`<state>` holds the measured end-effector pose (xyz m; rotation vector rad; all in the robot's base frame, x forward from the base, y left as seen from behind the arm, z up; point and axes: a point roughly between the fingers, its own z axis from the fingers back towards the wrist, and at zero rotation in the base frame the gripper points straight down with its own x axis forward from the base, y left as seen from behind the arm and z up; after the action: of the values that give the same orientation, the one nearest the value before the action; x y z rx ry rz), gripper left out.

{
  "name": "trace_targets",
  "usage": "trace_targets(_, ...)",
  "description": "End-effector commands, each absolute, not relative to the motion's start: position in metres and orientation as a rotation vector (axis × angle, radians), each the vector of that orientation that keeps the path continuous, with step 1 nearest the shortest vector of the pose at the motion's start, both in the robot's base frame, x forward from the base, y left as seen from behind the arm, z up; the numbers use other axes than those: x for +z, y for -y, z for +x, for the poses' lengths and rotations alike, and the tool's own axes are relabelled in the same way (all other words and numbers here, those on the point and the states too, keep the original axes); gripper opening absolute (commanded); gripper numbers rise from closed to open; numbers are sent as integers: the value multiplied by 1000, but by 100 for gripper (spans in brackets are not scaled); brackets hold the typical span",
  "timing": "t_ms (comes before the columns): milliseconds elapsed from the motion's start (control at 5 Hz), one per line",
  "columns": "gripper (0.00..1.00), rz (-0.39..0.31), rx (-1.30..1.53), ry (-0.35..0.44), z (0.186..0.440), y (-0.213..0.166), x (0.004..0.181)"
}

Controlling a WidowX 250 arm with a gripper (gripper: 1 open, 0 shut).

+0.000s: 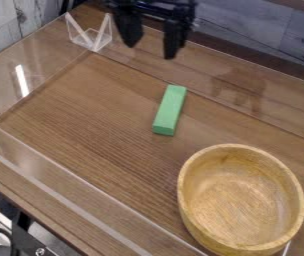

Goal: Put green stick into wooden bowl

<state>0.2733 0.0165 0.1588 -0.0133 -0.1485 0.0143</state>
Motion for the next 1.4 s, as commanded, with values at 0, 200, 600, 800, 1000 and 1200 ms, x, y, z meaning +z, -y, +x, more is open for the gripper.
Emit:
trace_targets(0, 100, 7, 58, 237, 287, -35, 169)
trace_targets(200, 100, 21, 82, 252, 292, -46, 167)
trace_targets(600, 100, 27, 66, 232, 281, -39, 165)
trace_targets(800, 100, 29, 67, 220, 283, -38, 152)
trace_targets(1000, 100, 31, 65, 216, 289, -33, 134)
trace_targets(1200, 100, 38, 59, 214, 293, -24, 113)
